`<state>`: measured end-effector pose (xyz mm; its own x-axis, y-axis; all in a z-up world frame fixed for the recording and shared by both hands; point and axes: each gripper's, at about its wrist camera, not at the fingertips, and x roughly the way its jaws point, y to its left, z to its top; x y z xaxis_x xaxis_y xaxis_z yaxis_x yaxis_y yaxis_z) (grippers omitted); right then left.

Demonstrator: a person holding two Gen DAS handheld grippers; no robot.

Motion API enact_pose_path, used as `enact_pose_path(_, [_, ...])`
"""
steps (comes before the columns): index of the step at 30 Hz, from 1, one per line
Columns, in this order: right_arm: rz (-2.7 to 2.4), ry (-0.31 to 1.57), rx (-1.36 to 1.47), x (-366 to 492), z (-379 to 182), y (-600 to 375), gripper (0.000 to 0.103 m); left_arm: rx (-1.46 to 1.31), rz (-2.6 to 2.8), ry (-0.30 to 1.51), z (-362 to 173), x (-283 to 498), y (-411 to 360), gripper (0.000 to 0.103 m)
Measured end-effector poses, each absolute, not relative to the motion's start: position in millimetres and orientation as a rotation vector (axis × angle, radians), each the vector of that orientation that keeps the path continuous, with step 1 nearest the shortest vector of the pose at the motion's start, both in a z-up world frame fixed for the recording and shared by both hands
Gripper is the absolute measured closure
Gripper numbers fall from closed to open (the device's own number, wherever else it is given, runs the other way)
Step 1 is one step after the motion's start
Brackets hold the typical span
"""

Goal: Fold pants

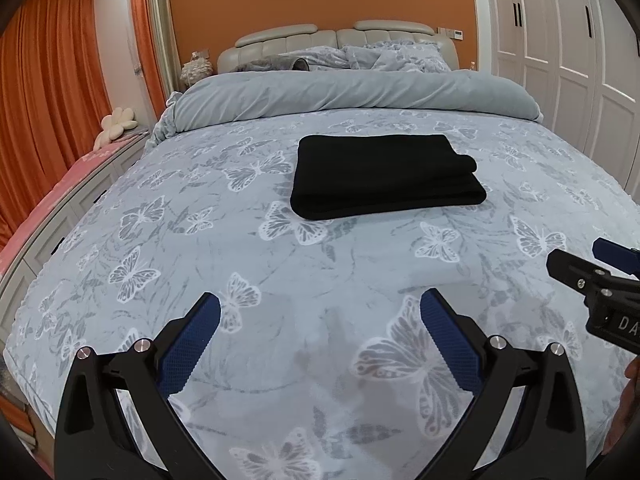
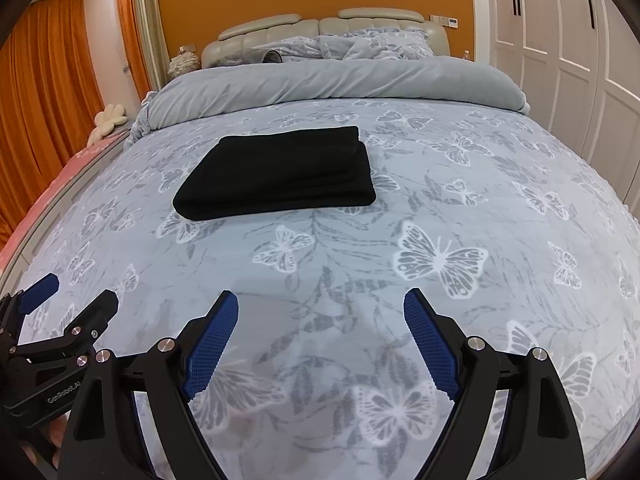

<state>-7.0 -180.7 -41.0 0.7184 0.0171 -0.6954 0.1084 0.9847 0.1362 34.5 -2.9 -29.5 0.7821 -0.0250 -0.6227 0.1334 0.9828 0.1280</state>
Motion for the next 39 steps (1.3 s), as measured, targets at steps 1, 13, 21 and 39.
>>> enact_pose_path(1, [-0.05,0.77,0.172,-6.8,-41.0,-180.8,0.02,0.169,-0.084,0.667,-29.3,33.8,-3.1,0.005])
enact_pose_path(13, [-0.054,0.764,0.17,-8.2,-40.5,-179.3,0.02,0.183,-0.077,0.676,-32.9,32.0,-7.1,0.005])
enact_pose_path(21, [-0.053,0.766,0.171,-8.2,-40.7,-178.6,0.02,0.188,-0.089,0.639,-28.1,27.2,-10.5,0.005])
enact_pose_path(39, [-0.044,0.773,0.155,-7.7,-44.0,-181.5,0.02,0.134,-0.094,0.656,-31.3,32.9,-5.0,0.005])
